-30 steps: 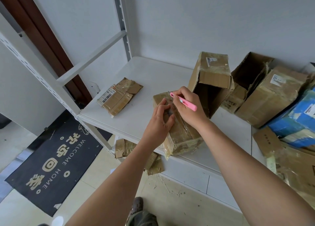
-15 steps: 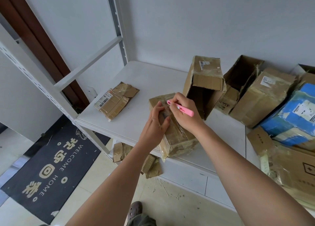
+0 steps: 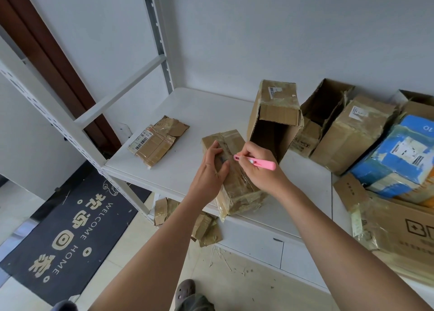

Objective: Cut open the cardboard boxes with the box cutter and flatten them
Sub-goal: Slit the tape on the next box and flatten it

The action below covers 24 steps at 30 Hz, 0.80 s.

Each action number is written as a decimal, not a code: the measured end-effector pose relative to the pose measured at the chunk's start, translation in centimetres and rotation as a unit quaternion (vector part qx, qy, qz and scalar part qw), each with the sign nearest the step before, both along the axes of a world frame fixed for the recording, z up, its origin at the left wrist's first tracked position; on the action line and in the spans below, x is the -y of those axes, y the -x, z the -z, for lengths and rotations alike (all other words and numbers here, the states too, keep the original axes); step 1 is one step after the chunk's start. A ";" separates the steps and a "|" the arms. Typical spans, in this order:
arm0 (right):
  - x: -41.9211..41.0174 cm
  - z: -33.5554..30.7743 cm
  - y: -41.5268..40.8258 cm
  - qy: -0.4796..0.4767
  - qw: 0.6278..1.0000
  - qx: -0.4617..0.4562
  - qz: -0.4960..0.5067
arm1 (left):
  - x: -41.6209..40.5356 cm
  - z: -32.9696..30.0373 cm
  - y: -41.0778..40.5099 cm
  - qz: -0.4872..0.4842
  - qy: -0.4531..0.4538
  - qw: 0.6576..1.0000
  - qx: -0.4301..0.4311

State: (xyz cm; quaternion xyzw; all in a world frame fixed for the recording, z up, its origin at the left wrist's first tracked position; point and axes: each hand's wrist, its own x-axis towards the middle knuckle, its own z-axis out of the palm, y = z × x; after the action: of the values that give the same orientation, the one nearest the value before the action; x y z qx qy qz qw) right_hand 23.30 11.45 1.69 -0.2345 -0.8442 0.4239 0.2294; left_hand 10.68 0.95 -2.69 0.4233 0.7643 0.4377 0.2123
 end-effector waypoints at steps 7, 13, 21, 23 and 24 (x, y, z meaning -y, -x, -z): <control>2.0 0.6 -4.9 -0.022 1.000 -0.002 -0.021 | -0.1 -0.1 0.2 0.001 0.007 1.000 -0.007; 3.9 1.5 -8.3 -0.021 0.999 -0.026 -0.019 | -0.4 0.0 0.2 -0.014 0.012 1.000 -0.011; 5.6 0.6 -10.6 0.025 0.998 -0.062 0.013 | -0.3 -0.6 -0.1 -0.017 0.035 0.998 -0.043; 6.3 0.9 -11.8 0.073 0.990 -0.102 0.069 | -0.7 -1.3 0.3 -0.004 0.085 0.986 -0.140; 6.7 1.2 -12.1 0.081 0.983 -0.125 0.106 | -1.0 -1.7 0.5 0.002 0.119 0.971 -0.208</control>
State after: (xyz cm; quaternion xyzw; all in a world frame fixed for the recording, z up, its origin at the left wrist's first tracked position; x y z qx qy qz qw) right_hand 35.40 4.77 0.54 -0.2856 -0.7421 0.4903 0.3567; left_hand 10.19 1.92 -0.95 0.4780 0.8375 0.2457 0.0986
